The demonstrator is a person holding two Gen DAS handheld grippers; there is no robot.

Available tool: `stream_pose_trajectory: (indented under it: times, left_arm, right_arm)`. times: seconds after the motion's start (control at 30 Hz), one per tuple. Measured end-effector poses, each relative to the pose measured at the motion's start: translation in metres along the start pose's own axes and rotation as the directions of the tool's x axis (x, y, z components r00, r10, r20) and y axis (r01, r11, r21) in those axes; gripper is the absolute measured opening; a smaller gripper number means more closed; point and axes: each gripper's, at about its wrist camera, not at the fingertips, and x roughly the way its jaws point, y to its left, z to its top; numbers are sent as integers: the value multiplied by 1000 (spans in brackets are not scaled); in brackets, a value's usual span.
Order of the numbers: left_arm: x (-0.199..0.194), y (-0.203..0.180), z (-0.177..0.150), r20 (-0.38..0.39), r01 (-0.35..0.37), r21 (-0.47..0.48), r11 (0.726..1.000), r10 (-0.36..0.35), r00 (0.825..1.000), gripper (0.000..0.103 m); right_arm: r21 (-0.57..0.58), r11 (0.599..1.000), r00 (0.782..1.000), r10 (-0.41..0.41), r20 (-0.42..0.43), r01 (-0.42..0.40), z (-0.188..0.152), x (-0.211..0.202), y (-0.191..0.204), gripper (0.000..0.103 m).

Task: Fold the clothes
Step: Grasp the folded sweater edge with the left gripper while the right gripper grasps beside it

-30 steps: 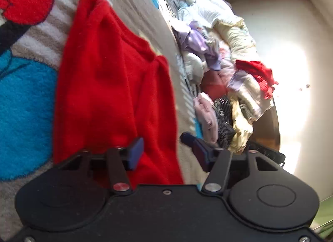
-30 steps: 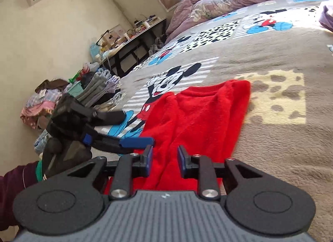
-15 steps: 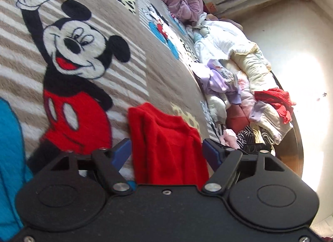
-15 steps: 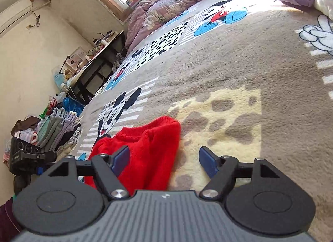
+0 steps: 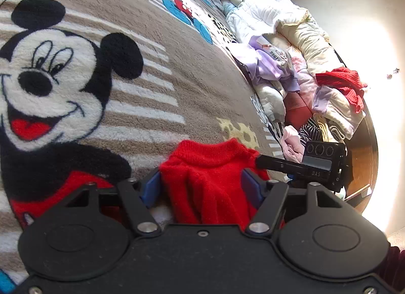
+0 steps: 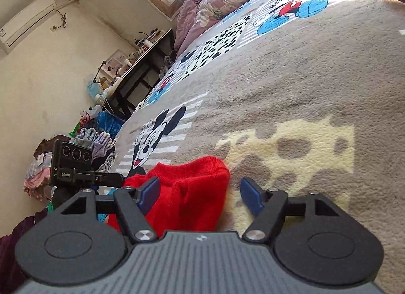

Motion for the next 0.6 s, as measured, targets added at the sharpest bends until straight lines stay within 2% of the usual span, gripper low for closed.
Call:
stream_pose_trajectory:
  times: [0.03, 0.07, 0.17, 0.3, 0.4, 0.6]
  left_arm:
    - [1, -5, -1, -9, -20, 25, 999, 20, 1000, 26]
    - [2, -11, -4, -11, -42, 58, 997, 43, 999, 21]
    - [-3, -29, -8, 13, -71, 108, 992, 70, 997, 19]
    - [-31, -66, -21, 102, -56, 199, 978, 36, 994, 19]
    - [-51, -92, -36, 136, -57, 253, 966, 23, 990, 19]
    - [-92, -148, -90, 194, -95, 416, 905, 14, 981, 19]
  right_arm:
    - [-7, 1000, 1000, -6, -5, 6, 0, 1, 1, 48]
    - [-25, 1000, 1000, -13, -12, 13, -1, 2, 3, 36]
    - [-79, 996, 1000, -28, 5, 28, -3, -3, 15, 25]
    - [-132, 991, 996, 10, 90, 2, -2, -32, 42, 24]
    - [-198, 980, 991, 42, 129, -16, -6, -58, 73, 23]
    - [-346, 938, 984, 76, 160, -16, -30, -115, 135, 23]
